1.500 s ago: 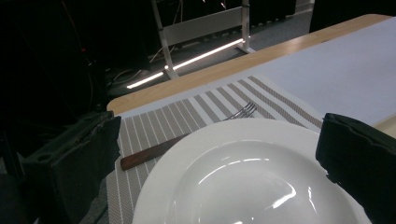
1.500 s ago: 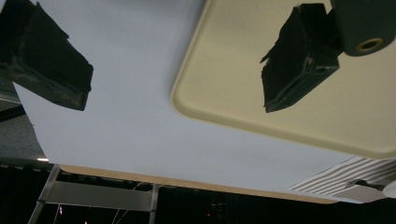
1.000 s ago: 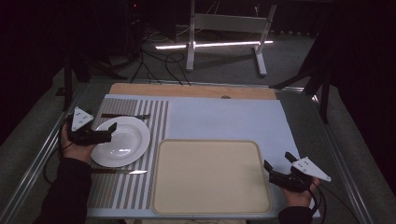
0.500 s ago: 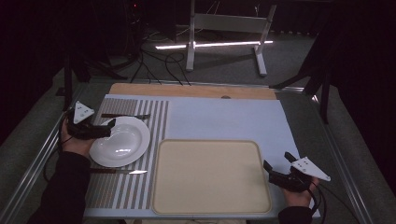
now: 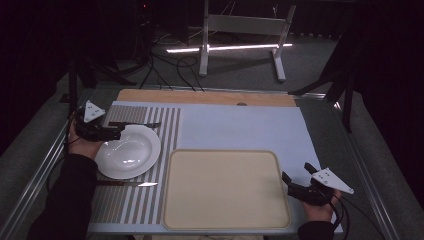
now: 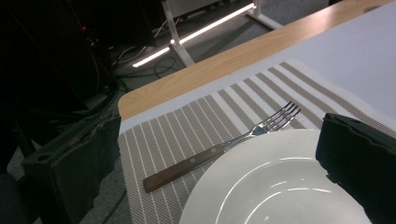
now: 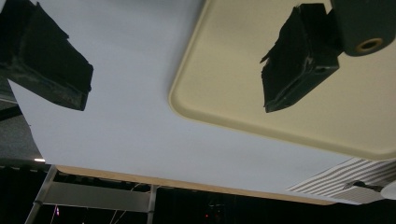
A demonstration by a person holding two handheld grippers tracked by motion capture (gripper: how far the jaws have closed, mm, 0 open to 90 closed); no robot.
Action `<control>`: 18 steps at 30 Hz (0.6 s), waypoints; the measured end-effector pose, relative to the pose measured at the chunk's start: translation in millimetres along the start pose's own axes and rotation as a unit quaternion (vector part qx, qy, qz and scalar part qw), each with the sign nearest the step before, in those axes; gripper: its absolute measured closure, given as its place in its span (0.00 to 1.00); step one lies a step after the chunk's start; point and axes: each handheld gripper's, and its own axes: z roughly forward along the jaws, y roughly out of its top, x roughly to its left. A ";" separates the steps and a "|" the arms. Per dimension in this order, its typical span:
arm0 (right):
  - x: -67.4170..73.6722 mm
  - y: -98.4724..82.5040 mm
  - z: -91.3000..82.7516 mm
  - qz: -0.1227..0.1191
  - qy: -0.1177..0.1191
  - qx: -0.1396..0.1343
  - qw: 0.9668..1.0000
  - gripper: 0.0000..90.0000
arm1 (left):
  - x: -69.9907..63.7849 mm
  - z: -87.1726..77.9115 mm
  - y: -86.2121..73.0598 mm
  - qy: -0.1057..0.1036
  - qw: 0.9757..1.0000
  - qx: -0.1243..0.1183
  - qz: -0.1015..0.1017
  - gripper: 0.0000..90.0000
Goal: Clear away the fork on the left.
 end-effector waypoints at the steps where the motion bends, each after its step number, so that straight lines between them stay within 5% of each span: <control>1: 0.0 0.0 0.0 0.001 0.000 0.000 1.000 0.10 | 0.9 2.0 0.7 0.001 1.000 0.005 0.005 0.00; 18: -1.1 0.2 -0.3 0.001 0.000 -0.001 1.000 0.10 | 14.1 33.1 4.3 0.003 0.998 0.058 0.016 0.00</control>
